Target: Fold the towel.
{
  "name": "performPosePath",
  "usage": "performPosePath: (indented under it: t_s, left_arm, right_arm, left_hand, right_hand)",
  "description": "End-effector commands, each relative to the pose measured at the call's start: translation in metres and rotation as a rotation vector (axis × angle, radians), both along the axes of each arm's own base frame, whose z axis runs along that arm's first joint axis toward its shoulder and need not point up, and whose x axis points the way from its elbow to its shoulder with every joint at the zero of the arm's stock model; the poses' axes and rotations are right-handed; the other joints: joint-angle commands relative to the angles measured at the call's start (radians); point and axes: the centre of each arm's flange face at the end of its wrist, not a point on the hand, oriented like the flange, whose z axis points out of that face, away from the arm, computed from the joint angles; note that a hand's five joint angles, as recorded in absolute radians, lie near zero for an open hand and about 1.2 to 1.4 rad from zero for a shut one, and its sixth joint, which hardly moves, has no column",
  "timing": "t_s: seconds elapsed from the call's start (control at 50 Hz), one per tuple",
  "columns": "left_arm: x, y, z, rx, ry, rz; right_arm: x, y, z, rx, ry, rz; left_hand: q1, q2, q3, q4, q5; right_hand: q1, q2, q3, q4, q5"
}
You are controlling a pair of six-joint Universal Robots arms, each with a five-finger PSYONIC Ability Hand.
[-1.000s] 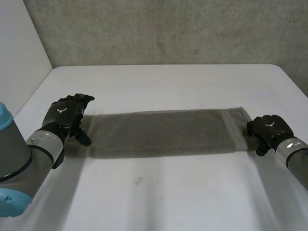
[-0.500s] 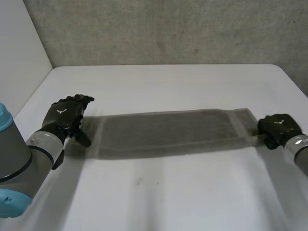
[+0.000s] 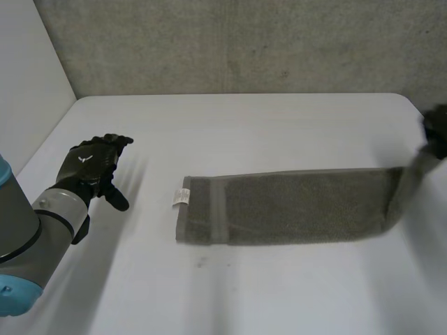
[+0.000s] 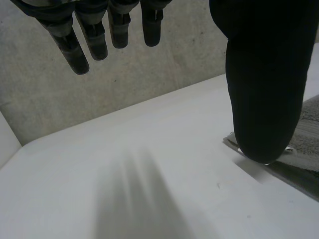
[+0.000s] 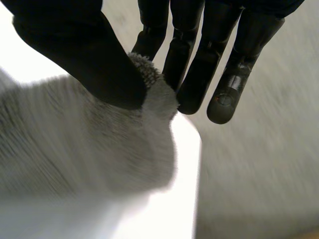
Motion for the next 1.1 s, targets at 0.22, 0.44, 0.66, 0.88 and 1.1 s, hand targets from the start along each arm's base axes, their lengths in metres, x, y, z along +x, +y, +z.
performPosePath:
  t_s: [0.22, 0.44, 0.66, 0.88, 1.1]
  left_arm:
    - [0.000, 0.002, 0.002, -0.006, 0.002, -0.002]
    - [0.000, 0.002, 0.001, -0.003, 0.001, -0.002]
    - [0.000, 0.002, 0.001, -0.006, 0.002, -0.001]
    - [0.000, 0.004, -0.001, 0.000, 0.000, -0.002]
    - [-0.002, 0.006, -0.002, -0.002, 0.001, -0.011]
  right_arm:
    - [0.283, 0.170, -0.050, -0.061, -0.047, 0.715]
    - [0.303, 0.226, -0.110, 0.081, 0.011, 0.844]
    - [0.256, 0.177, -0.040, 0.079, -0.216, 0.637]
    - [0.158, 0.134, -0.055, 0.267, -0.285, 0.326]
    - [0.105, 0.130, -0.101, 0.360, -0.226, 0.264]
  left_hand:
    - [0.002, 0.009, 0.007, 0.006, -0.029]
    - [0.002, 0.009, 0.007, 0.006, -0.029]
    - [0.002, 0.009, 0.007, 0.006, -0.029]
    - [0.002, 0.009, 0.007, 0.006, -0.029]
    - [0.002, 0.009, 0.007, 0.006, -0.029]
  right_hand:
    - [0.009, 0.186, 0.181, 0.179, 0.188]
    - [0.009, 0.186, 0.181, 0.179, 0.188]
    - [-1.213, -1.036, -1.041, -1.043, -1.034]
    - [-1.213, -1.036, -1.041, -1.043, -1.034]
    - [-0.745, -0.568, -0.572, -0.574, -0.565]
